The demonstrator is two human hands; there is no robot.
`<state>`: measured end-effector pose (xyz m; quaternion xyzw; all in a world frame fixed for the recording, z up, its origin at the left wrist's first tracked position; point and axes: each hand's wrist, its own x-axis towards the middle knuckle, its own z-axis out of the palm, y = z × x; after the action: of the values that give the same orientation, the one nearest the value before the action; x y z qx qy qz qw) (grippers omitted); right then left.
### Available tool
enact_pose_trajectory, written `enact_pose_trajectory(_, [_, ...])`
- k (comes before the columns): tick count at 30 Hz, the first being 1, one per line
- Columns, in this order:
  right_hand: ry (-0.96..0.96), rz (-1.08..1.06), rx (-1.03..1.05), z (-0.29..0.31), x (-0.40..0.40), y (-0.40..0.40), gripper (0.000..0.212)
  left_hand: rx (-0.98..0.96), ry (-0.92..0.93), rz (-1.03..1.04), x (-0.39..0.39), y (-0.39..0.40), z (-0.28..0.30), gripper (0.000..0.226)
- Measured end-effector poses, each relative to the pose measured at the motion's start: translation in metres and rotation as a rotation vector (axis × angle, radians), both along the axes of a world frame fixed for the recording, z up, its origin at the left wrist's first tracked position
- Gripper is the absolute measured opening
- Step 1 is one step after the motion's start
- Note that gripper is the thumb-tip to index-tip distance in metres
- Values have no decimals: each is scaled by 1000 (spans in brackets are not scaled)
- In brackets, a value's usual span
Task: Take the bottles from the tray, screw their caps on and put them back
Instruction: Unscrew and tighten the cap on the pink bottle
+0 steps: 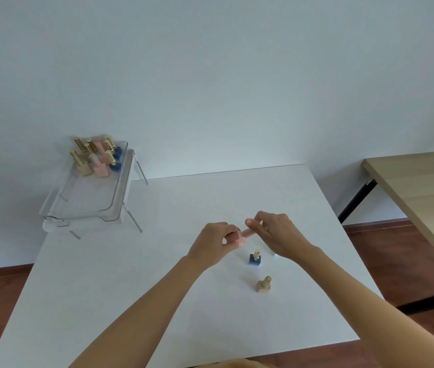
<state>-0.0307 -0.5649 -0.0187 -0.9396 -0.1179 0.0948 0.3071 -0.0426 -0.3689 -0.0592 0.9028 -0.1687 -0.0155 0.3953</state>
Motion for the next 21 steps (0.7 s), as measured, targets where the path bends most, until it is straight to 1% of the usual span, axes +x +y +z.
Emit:
enact_pose_trajectory(2, [-112, 107, 61, 2, -2, -5, 28, -5, -12, 13, 2, 0, 1, 32])
enact_pose_trajectory(4, [-172, 154, 72, 0, -2, -9, 15, -2, 0, 15, 4, 1, 1, 28])
enact_pose_trajectory(6, [-164, 118, 92, -1, -3, -10, 5, 10, 10, -2, 5, 1, 1, 20])
enact_pose_trajectory(7, [-141, 85, 95, -1, -3, -9, 7, 11, 11, -9, 5, 0, 1, 17])
enact_pose_trajectory(9, [-89, 25, 67, -2, -1, -7, 24, 16, 16, -16, 4, -2, 3, 15])
enact_pose_trajectory(12, [-62, -33, -14, -2, 0, -4, 48, 22, 23, -18, 2, -5, 4, 16])
enact_pose_trajectory(16, [-14, -97, -53, -2, 0, -4, 64, 22, 35, -15, 1, -5, 7, 14])
enact_pose_trajectory(17, [-3, -103, -48, -1, 0, -5, 64, 26, 34, -16, 1, -5, 8, 14])
enact_pose_trajectory(18, [-4, -92, -30, 0, -1, -7, 59, 27, 34, -17, 1, -6, 9, 15])
enact_pose_trajectory(19, [-11, -63, 6, 1, -2, -10, 48, 24, 35, -18, 0, -6, 9, 17])
enact_pose_trajectory(21, [-68, 62, 64, 4, -5, -15, 23, 13, 41, -14, 0, -7, 9, 17])
